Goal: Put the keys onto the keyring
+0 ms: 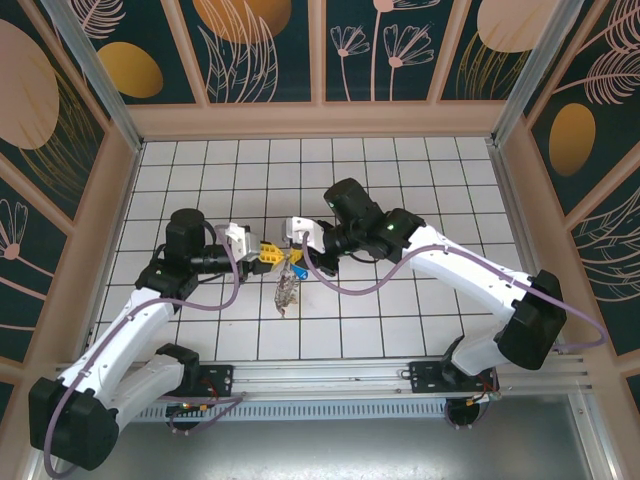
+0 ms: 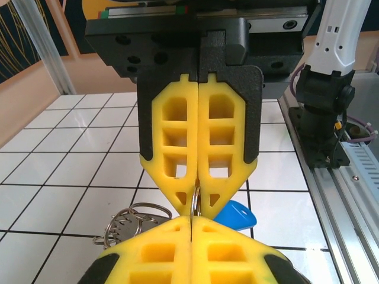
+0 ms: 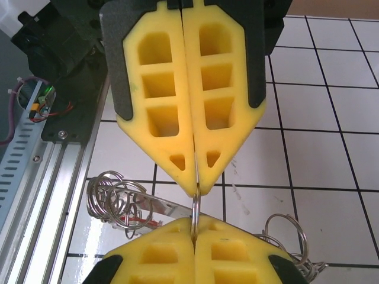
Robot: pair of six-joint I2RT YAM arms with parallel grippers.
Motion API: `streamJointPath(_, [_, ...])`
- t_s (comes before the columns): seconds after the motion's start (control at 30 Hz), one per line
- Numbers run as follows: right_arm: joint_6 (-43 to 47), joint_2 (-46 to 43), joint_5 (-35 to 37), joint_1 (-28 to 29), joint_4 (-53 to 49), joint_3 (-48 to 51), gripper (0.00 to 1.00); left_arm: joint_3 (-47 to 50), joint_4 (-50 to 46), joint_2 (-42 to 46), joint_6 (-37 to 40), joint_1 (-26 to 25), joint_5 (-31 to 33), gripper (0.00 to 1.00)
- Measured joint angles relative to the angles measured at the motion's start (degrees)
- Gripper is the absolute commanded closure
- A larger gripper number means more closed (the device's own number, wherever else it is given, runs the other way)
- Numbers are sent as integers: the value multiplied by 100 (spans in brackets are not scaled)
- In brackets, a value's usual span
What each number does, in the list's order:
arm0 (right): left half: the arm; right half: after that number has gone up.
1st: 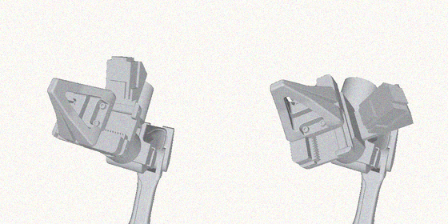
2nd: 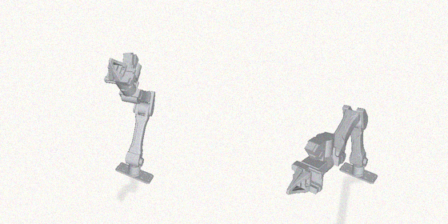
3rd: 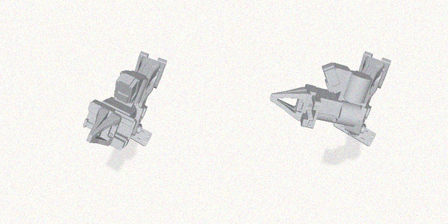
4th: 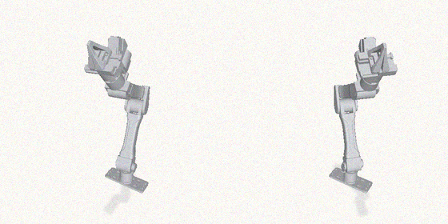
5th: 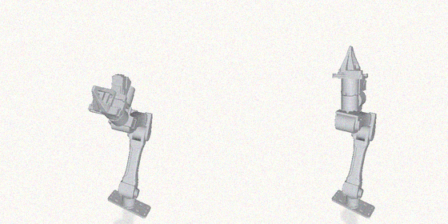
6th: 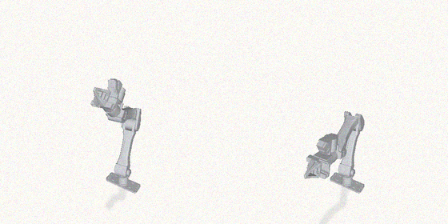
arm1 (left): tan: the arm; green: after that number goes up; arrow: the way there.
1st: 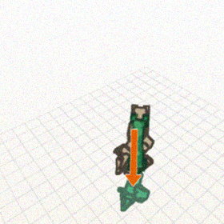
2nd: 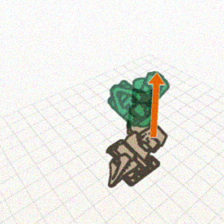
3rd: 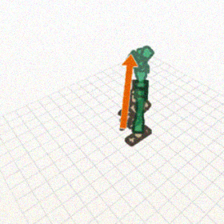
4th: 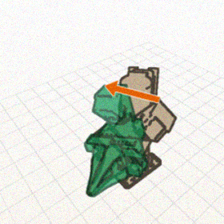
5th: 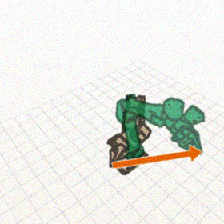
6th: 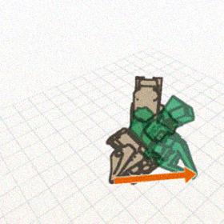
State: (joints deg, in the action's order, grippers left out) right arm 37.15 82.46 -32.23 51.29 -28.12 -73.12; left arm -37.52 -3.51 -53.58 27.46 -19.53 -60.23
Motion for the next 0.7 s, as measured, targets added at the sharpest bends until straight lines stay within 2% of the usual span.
streamJointPath(0.33, [-2, 0, 153, 15, -192, -98, 100, -28, 35, -313, 107, -35, -146, 100])
streamJointPath(0.57, [4, 0, 289, 20, -343, -98, 100, -66, 74, -634, 162, -350, 48, 100])
streamJointPath(0.7, [33, 0, 439, 20, -498, -98, 100, -63, 227, -876, 98, -522, 103, 95])
